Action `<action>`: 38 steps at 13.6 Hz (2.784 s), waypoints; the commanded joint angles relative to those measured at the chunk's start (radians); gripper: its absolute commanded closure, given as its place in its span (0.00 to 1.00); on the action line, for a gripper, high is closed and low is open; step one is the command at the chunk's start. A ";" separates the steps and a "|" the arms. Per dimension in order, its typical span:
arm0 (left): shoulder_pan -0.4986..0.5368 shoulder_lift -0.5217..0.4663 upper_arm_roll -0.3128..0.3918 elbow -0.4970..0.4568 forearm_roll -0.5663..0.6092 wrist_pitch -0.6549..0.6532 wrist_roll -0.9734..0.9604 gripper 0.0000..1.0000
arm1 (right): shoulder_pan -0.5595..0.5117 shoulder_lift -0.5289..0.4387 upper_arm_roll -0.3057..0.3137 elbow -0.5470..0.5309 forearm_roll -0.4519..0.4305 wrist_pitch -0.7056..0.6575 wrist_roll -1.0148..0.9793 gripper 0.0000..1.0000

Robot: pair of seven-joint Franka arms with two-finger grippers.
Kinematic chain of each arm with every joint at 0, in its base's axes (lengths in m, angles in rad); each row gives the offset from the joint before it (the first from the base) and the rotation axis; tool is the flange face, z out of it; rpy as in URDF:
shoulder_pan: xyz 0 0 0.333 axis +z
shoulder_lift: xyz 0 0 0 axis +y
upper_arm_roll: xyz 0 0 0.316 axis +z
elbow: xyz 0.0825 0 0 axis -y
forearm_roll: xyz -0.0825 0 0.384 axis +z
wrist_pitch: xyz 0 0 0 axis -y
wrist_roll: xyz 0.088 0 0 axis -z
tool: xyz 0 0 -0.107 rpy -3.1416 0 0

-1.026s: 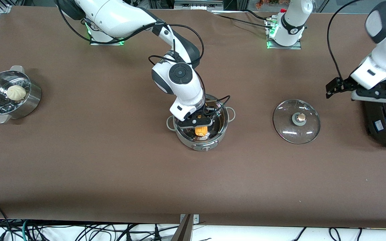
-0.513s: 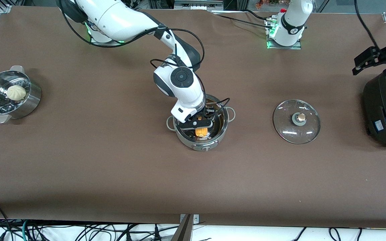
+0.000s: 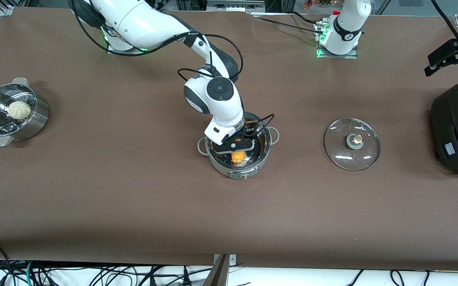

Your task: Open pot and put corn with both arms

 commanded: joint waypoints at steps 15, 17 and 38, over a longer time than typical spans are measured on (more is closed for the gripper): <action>0.003 0.024 0.002 0.040 -0.016 -0.025 -0.008 0.00 | -0.589 -0.419 -0.036 -0.024 0.255 -0.595 -0.874 0.00; 0.003 0.024 0.002 0.038 -0.016 -0.025 -0.008 0.00 | -0.620 -0.455 -0.071 -0.061 0.269 -0.600 -0.930 0.00; 0.004 0.025 0.001 0.037 -0.016 -0.026 -0.008 0.00 | -0.587 -0.956 -0.311 -0.544 0.269 -0.657 -0.864 0.00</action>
